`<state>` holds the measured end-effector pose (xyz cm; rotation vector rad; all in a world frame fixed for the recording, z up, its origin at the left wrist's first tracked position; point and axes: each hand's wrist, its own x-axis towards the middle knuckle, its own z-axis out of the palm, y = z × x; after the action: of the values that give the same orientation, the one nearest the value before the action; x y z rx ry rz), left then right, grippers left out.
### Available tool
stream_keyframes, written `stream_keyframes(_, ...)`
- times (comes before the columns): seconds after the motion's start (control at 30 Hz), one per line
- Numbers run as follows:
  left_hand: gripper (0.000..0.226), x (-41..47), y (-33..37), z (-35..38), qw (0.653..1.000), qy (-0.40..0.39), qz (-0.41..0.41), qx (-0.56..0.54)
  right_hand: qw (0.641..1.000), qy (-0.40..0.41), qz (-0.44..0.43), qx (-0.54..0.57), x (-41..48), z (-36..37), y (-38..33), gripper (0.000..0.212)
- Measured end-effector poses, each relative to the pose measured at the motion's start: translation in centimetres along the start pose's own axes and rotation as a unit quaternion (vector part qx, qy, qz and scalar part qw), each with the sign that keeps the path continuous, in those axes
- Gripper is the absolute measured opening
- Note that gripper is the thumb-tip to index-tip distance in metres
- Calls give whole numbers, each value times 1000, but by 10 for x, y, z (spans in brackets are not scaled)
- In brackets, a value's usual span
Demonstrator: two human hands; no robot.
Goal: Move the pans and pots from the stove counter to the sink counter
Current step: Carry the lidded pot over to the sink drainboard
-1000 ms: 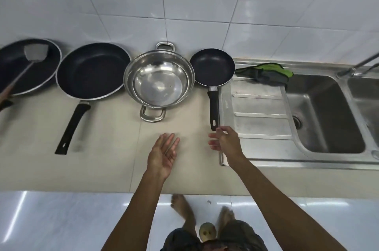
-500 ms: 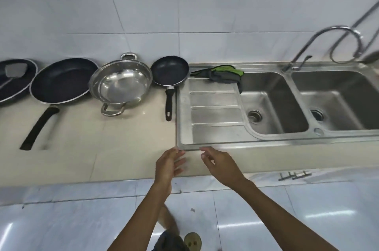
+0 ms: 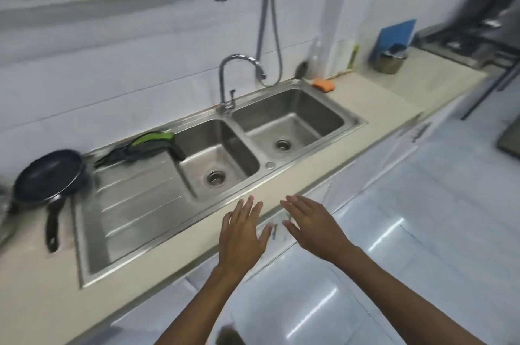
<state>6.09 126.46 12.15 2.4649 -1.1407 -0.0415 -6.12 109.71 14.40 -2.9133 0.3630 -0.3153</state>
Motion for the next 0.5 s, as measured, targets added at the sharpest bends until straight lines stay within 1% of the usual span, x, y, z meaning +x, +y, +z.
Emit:
stream_keyframes(0.1, 61, 55, 49, 9, 995, -9, 89, 33, 997, 33, 57, -31, -5, -23, 56, 49)
stream_keyframes(0.17, 64, 95, 82, 18, 989, -22, 133, 57, 993, 38, 105, -44, -3, -38, 93, 53)
stream_keyframes(0.33, 74, 197, 150, 62, 973, -74, 203, 77, 972, 42, 225, -54, 2, -63, 189, 59)
stream_keyframes(0.43, 77, 255, 184, 97, 963, -103, 230, 90, 959, 39, 271, -71, 3, -72, 247, 62)
stream_keyframes(0.5, 80, 295, 212, 121, 959, -123, 243, 80, 950, 34, 301, -69, 7, -79, 289, 61)
